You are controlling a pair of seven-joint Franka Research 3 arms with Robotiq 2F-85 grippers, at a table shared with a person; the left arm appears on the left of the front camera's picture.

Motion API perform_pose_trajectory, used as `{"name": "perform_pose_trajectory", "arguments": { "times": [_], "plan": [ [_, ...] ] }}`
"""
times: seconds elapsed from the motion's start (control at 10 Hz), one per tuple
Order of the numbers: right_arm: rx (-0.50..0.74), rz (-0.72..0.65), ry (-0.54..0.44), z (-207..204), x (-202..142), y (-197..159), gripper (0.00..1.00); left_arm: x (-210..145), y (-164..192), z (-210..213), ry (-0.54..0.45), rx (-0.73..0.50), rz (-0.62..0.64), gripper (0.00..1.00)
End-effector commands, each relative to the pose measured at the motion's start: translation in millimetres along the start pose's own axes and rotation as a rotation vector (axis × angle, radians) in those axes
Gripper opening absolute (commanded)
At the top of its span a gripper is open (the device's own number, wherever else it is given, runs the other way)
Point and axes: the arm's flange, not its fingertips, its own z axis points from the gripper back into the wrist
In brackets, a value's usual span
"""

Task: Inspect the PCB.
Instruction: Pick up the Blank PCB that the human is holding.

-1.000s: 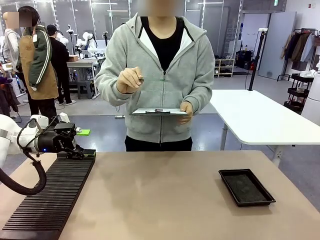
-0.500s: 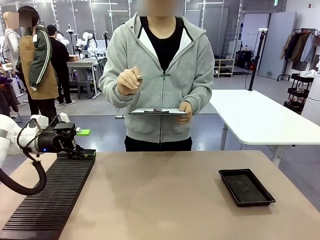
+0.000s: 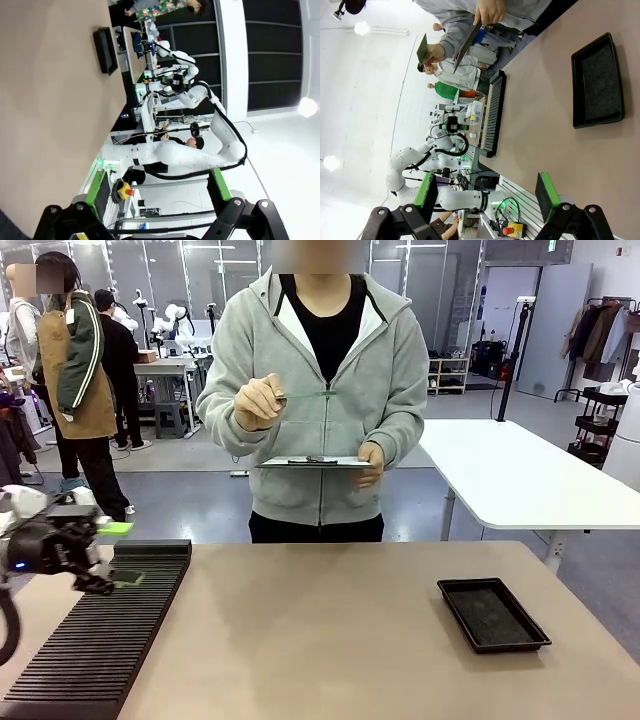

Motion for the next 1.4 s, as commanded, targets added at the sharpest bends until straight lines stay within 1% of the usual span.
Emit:
{"name": "perform_pose_trajectory", "arguments": {
  "times": [0.0, 0.1, 0.2, 0.3, 0.4, 0.5, 0.6, 0.7, 0.8, 0.9, 1.0, 1.3],
  "plan": [
    [0.004, 0.001, 0.0, 1, -1, 1, 1.0, -45, -23, 24, -0.023, -0.015, -0.031, 1.0],
    [0.004, 0.001, 0.0, 1, -1, 1, 1.0, -69, -27, 33, -0.039, -0.012, -0.033, 1.0],
    [0.004, 0.001, 0.0, 1, -1, 1, 1.0, -92, -34, 39, -0.07, -0.036, -0.027, 1.0],
    [0.004, 0.001, 0.0, 1, -1, 1, 1.0, -111, -38, 49, -0.067, -0.045, -0.058, 1.0],
    [0.004, 0.001, 0.0, 1, -1, 1, 1.0, -130, -42, 65, -0.101, -0.056, -0.043, 1.0],
    [0.004, 0.001, 0.0, 1, -1, 1, 1.0, -141, -44, 73, -0.083, -0.078, -0.048, 1.0],
    [0.004, 0.001, 0.0, 1, -1, 1, 1.0, -150, -47, 77, -0.072, -0.06, -0.063, 1.0],
    [0.004, 0.001, 0.0, 1, -1, 1, 1.0, -149, -50, 75, -0.08, -0.023, -0.058, 1.0],
    [0.004, 0.001, 0.0, 1, -1, 1, 1.0, -146, -54, 73, -0.088, -0.019, -0.042, 1.0],
    [0.004, 0.001, 0.0, 1, -1, 1, 1.0, -133, -49, 71, -0.096, -0.023, -0.045, 1.0],
    [0.004, 0.001, 0.0, 1, -1, 1, 1.0, -121, -49, 102, -0.095, -0.039, -0.043, 1.0],
    [0.004, 0.001, 0.0, 1, -1, 1, 1.0, -121, -49, 102, -0.095, -0.039, -0.043, 1.0]
  ]
}}
